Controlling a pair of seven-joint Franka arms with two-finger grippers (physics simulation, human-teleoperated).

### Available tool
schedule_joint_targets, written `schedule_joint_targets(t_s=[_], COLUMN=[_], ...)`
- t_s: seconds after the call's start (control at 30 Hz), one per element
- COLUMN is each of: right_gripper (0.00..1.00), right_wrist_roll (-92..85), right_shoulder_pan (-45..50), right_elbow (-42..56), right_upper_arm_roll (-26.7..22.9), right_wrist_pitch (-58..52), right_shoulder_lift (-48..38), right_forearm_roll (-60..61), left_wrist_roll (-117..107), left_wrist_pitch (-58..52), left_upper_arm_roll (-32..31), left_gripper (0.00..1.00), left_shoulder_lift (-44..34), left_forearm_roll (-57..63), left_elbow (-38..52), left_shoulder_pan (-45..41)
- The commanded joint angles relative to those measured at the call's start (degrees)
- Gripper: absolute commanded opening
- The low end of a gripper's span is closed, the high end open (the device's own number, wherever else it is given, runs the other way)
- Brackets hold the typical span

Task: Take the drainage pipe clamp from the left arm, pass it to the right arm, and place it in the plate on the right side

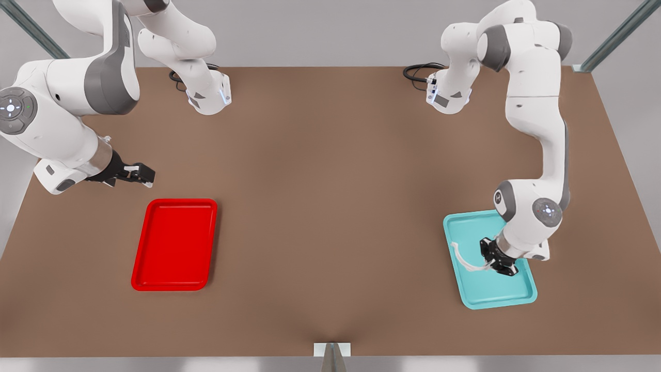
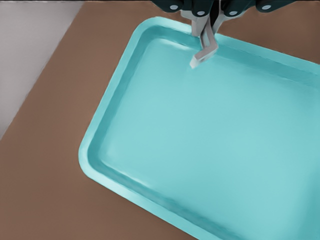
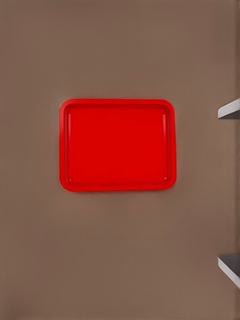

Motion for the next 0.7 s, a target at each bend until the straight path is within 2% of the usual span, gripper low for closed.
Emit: schedule_joint_targets(t_s=[0.0, 0.17, 0.3, 0.4, 0.53, 0.6, 0.67], right_gripper=[1.0, 1.0, 1.0, 1.0, 1.0, 1.0, 1.0], right_wrist_roll=[-0.1, 1.0, 2.3, 4.0, 15.3, 24.3, 25.4], right_shoulder_pan=[-0.1, 0.4, 1.2, 4.1, 9.6, 9.8, 10.9], right_elbow=[0.0, 0.0, 0.0, -0.1, -1.2, -6.2, -7.6], right_upper_arm_roll=[0.1, 0.3, 1.7, 1.7, 2.2, 5.9, 6.2], right_wrist_pitch=[0.0, -0.1, 0.6, 8.9, 12.5, 19.3, 23.1], right_shoulder_lift=[-0.1, -0.2, 0.0, 5.1, 10.4, 10.7, 11.6], right_forearm_roll=[0.1, 0.1, 0.2, 4.8, 4.7, 4.7, 4.8], left_wrist_roll=[-17.2, -38.4, -52.7, -58.7, -67.2, -72.6, -74.7], left_wrist_pitch=[-15.6, -15.4, -9.5, -5.4, -1.7, -1.7, -1.7], left_upper_arm_roll=[-0.1, -0.3, -0.3, -2.5, -3.2, -3.2, -3.2], left_gripper=[0.21, 0.21, 0.21, 0.21, 0.21, 0.21, 0.21], left_shoulder_lift=[-0.2, 6.6, 7.2, 7.6, 8.5, 8.9, 9.0], left_forearm_roll=[-3.9, -7.2, -7.2, -7.4, -7.5, -7.5, -7.5], left_elbow=[3.9, 19.7, 20.8, 22.0, 22.0, 22.0, 22.0], left_shoulder_pan=[-4.4, -18.7, -25.9, -27.7, -30.9, -31.3, -31.4])
